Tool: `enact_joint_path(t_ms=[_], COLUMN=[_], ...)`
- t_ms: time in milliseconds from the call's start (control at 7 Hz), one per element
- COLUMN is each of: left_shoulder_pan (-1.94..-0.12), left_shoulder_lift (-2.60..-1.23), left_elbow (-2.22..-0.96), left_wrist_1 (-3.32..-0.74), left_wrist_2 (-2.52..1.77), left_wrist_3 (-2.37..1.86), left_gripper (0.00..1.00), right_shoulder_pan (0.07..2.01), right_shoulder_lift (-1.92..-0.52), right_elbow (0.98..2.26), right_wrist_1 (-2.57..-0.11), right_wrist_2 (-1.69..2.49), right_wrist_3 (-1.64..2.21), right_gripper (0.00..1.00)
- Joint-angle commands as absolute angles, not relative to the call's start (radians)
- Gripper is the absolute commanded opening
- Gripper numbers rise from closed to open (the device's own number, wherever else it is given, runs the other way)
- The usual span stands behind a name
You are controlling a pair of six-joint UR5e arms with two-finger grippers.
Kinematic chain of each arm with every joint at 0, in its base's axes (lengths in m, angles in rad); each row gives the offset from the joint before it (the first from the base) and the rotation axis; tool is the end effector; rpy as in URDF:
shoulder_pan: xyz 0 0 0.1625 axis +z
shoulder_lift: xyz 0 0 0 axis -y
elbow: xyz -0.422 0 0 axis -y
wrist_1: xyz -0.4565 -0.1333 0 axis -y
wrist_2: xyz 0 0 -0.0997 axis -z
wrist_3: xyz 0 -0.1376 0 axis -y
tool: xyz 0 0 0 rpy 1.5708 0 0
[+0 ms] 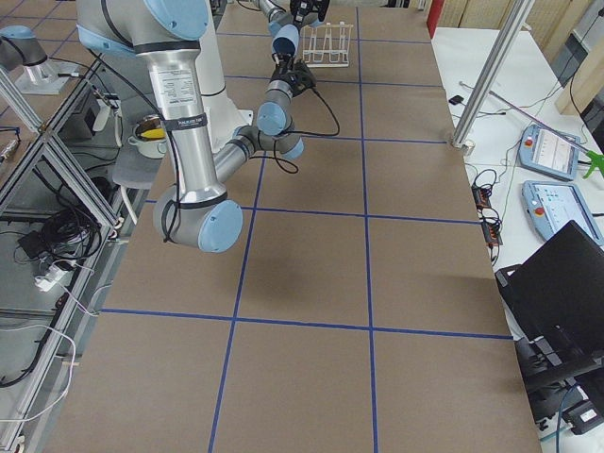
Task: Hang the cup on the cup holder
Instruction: 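Bring the cup toward the left gripper while the left gripper approaches its open end, then close the left gripper on the cup rim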
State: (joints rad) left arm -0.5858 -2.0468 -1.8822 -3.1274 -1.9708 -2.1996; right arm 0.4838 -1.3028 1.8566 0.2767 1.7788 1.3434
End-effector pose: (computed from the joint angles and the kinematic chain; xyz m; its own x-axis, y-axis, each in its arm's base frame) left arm 0.4030 -0.3631 0.0543 -0.6336 -0.2298 -0.7388 -0.1183 0.9724 -0.2010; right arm -0.4091 -0.3334 0.1627 -0.5619 -0.5444 0.6228 -0.4706 0.8296 0.3006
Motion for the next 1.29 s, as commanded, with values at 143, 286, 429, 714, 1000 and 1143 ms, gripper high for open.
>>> enact_joint_path(t_ms=[143,286,429,714,1000,1143], left_shoulder_pan=[-0.557,-0.548,-0.543,-0.526,-0.511,-0.509], left_shoulder_lift=[-2.043,-2.042,-2.037,-2.037,-2.036,-2.036], left_elbow=[-1.876,-1.876,-1.876,-1.878,-1.876,-1.876], left_wrist_1=[-3.143,-3.152,-3.155,-3.158,-3.166,-3.166], left_wrist_2=[-1.970,-1.968,-1.968,-1.948,-1.931,-1.930], left_wrist_3=[-2.192,-2.192,-2.191,-2.189,-2.187,-2.187], left_gripper=[0.98,0.98,0.98,0.98,0.97,0.93], right_shoulder_pan=[0.479,0.479,0.476,0.469,0.465,0.460], right_shoulder_lift=[-1.287,-1.287,-1.287,-1.287,-1.287,-1.287], right_elbow=[1.853,1.852,1.850,1.850,1.850,1.851], right_wrist_1=[0.275,0.275,0.272,0.264,0.261,0.261], right_wrist_2=[1.755,1.755,1.752,1.733,1.732,1.727], right_wrist_3=[1.342,1.341,1.341,1.339,1.328,1.328], right_gripper=[0.00,0.00,0.00,0.00,0.00,0.00])
